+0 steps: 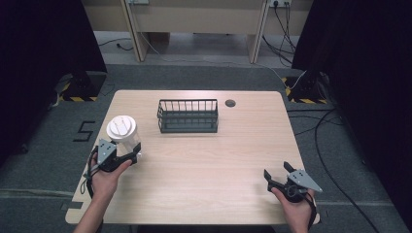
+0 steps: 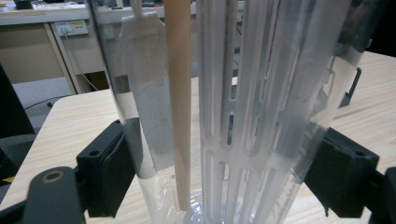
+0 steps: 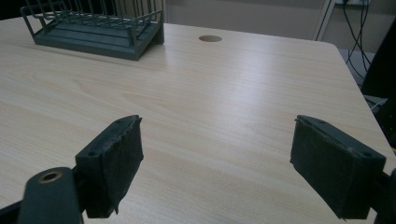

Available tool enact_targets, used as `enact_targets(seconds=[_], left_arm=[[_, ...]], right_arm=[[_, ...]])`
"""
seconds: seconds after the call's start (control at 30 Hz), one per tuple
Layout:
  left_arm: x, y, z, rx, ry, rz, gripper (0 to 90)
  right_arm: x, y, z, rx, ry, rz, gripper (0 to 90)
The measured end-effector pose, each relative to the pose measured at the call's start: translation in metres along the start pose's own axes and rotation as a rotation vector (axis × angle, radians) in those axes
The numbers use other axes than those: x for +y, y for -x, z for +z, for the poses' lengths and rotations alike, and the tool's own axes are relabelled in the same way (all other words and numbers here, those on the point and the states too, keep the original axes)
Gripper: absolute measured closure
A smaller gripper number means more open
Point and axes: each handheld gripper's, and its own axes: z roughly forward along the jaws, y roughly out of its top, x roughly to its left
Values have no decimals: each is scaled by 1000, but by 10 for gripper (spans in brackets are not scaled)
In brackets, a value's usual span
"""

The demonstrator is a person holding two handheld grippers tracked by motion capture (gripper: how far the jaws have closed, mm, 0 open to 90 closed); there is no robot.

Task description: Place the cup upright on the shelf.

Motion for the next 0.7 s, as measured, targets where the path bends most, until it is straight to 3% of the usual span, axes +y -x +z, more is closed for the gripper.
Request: enact_targets(seconds=[0.7], left_arm=[[16,9,9,-27,15,1,176]], right_arm=[[0,0,0,2,0,0,176]])
